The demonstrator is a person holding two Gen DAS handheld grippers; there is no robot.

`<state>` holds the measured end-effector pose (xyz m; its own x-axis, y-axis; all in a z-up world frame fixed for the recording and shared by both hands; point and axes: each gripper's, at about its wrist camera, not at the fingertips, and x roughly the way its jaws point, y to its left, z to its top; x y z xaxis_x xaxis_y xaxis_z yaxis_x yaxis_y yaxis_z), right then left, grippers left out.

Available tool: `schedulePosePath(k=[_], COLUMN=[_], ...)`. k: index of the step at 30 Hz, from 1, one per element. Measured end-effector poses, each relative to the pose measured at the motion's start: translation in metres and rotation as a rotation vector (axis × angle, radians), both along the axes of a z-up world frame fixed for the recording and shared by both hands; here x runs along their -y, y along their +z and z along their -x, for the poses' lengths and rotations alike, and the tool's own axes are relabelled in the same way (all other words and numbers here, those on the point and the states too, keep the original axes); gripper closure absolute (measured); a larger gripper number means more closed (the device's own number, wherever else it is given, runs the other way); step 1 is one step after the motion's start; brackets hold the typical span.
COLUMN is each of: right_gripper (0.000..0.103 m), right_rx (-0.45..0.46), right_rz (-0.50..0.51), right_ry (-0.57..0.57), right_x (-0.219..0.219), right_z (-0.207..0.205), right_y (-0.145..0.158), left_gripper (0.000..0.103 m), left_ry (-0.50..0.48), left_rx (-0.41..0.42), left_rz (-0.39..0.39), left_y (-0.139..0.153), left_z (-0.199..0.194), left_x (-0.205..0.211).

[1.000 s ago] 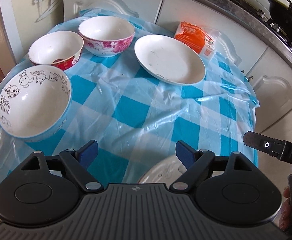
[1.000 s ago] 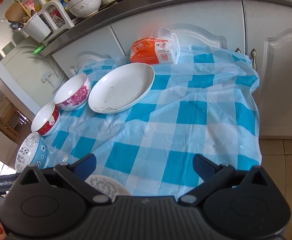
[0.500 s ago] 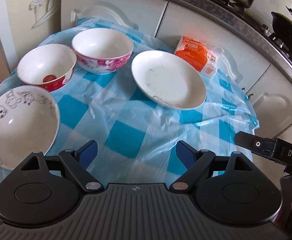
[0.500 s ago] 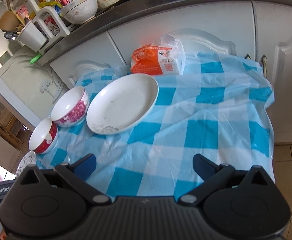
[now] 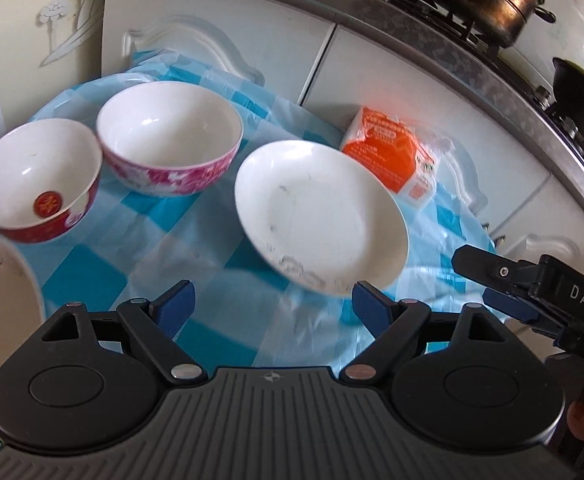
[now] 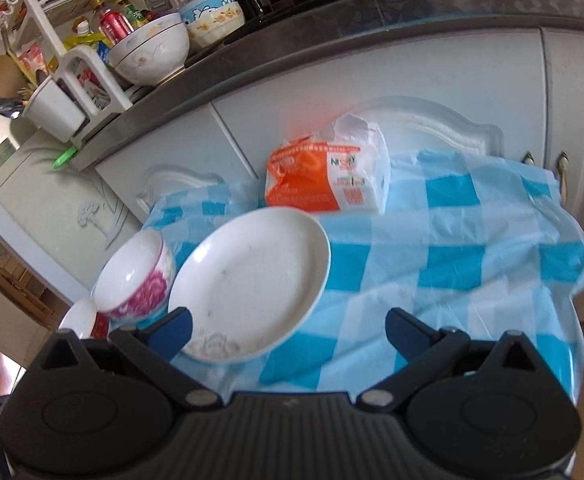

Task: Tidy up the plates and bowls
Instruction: 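Move both grippers to opposite rims of the plain white plate, then close both grippers on the plain white plate rim and lift it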

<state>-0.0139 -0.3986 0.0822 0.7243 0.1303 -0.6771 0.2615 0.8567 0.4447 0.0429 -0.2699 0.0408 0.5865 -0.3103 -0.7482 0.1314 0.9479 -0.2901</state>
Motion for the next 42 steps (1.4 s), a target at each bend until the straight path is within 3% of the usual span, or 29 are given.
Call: schedulePosePath(k=[14,25,34,42], right_gripper=[0.001,0.001,0.001,0.001], right_rx=[0.022,0.016,0.030,0.027], right_rz=[0.012,-0.035,-0.063,-0.069], right_ry=[0.013,-0.002,0.030,0.043], right_x=[0.006,0.016,0.012,0.007], right_z=[-0.057,-0.081,-0.087,-0.094], right_y=[-0.025,-0.046,-0.053,-0.058], left_gripper=[0.000,0.005,0.025,0.054], left_ry=[0.027,0.040,0.047,0.044], left_rx=[0.000,0.008,-0.017,-0.019], left_rz=[-0.007,0.007,-0.002,0.017], left_y=[-0.027,-0.039,-0.047,-0.050], left_z=[-0.047,-0.068,-0.074,-0.078], left_x=[0.017,0.018,0.018,0.020])
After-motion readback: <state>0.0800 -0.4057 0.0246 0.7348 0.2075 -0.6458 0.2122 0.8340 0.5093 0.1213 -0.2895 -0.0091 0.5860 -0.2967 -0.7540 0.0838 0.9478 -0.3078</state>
